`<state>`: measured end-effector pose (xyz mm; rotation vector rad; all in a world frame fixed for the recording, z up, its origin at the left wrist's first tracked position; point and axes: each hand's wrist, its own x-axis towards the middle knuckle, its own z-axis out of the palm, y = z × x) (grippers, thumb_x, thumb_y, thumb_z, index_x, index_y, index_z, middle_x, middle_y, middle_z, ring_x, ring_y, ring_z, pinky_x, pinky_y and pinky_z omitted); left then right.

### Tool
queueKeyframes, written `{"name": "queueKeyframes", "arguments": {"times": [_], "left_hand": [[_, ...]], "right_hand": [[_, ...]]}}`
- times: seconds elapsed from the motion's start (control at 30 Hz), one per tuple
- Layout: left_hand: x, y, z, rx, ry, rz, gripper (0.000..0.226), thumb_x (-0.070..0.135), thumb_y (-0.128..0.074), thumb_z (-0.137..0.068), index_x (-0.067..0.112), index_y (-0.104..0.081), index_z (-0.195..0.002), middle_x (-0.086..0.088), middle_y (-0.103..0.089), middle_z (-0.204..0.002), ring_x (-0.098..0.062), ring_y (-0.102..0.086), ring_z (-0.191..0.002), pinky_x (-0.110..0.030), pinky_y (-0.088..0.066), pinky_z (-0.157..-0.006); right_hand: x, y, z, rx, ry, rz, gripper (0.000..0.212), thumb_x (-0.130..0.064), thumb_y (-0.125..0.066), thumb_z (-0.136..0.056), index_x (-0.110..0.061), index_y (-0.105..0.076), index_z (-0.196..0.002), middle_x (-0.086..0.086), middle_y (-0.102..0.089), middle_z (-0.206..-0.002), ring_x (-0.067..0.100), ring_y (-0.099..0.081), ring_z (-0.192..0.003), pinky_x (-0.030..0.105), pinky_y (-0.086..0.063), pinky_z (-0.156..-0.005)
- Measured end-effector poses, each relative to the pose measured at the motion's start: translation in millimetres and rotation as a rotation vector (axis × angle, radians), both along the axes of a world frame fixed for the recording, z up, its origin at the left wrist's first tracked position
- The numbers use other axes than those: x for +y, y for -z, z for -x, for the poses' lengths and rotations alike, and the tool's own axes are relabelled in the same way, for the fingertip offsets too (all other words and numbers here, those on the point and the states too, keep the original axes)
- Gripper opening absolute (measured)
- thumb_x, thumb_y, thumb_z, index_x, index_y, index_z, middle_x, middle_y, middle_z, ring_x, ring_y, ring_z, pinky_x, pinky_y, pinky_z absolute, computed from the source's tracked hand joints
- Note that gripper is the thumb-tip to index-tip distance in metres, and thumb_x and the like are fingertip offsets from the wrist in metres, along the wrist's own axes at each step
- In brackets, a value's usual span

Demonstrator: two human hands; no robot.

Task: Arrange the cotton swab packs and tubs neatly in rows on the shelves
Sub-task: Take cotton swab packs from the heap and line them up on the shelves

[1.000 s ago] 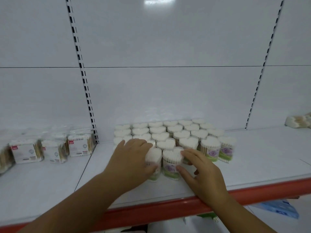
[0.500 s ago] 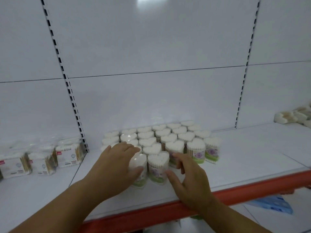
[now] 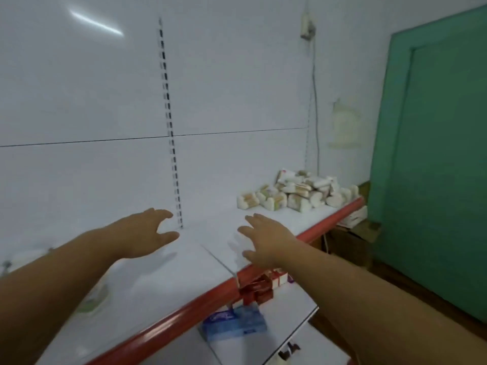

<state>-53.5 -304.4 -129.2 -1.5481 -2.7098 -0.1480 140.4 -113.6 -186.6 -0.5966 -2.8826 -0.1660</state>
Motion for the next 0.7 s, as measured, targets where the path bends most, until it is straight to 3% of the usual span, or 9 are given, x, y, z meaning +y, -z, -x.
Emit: {"name": "queueKeyframes", "arguments": {"times": [0.1, 0.27, 0.4, 0.53, 0.63, 0.7], "left_hand": [[87, 21, -43, -0.048, 0.105, 0.002, 0.067, 0.057, -0.044, -0.094, 0.025, -0.027, -0.149, -0.002, -0.028, -0.156, -0.020, -0.034, -0.140, -0.032, -0.026, -0.115], [192, 43, -99, -0.080, 0.331, 0.070, 0.065, 0.052, -0.045, -0.096, 0.025, -0.022, -0.151, 0.004, -0.018, -0.160, -0.013, -0.012, -0.148, -0.028, -0.017, -0.116], [255, 46, -103, -0.132, 0.377, 0.053, 0.063, 0.050, -0.049, -0.095, 0.029, -0.026, -0.149, 0.006, -0.023, -0.158, -0.011, -0.027, -0.143, -0.027, -0.025, -0.112], [316, 41, -90, -0.155, 0.367, -0.086, 0.056, 0.045, -0.055, -0.093, 0.029, -0.039, -0.143, 0.007, -0.037, -0.149, -0.012, -0.040, -0.133, -0.023, -0.031, -0.104], [361, 32, -74, -0.202, 0.347, -0.218, 0.037, 0.037, -0.057, -0.091, 0.026, -0.057, -0.127, 0.009, -0.055, -0.128, -0.014, -0.052, -0.121, -0.021, -0.037, -0.092], [389, 28, -65, -0.313, 0.321, -0.326, 0.025, 0.031, -0.060, -0.089, 0.026, -0.064, -0.114, 0.009, -0.062, -0.113, -0.013, -0.060, -0.101, -0.022, -0.045, -0.087]], "right_hand": [[73, 5, -68, 0.036, 0.251, 0.148, 0.065, -0.045, -0.043, -0.097, -0.022, -0.017, -0.152, 0.010, -0.011, -0.160, 0.028, -0.011, -0.146, 0.045, -0.022, -0.116], [134, 37, -135, -0.070, 0.274, 0.091, 0.068, -0.042, -0.050, -0.095, -0.030, -0.015, -0.153, 0.002, -0.005, -0.162, 0.023, -0.008, -0.148, 0.040, -0.019, -0.118], [178, 52, -137, -0.013, 0.290, 0.165, 0.065, -0.042, -0.048, -0.095, -0.033, -0.017, -0.152, -0.004, -0.007, -0.161, 0.019, -0.011, -0.147, 0.038, -0.020, -0.117], [223, 60, -113, 0.067, 0.220, 0.094, 0.051, -0.040, -0.047, -0.095, -0.031, -0.035, -0.144, -0.007, -0.033, -0.150, 0.015, -0.032, -0.135, 0.032, -0.032, -0.110], [261, 46, -92, 0.086, 0.197, -0.008, 0.043, -0.034, -0.044, -0.097, -0.027, -0.043, -0.139, -0.005, -0.039, -0.146, 0.015, -0.039, -0.130, 0.032, -0.036, -0.107], [292, 27, -79, 0.198, 0.264, -0.051, 0.040, -0.031, -0.045, -0.097, -0.028, -0.045, -0.137, -0.006, -0.037, -0.147, 0.014, -0.037, -0.131, 0.030, -0.038, -0.105]]}}
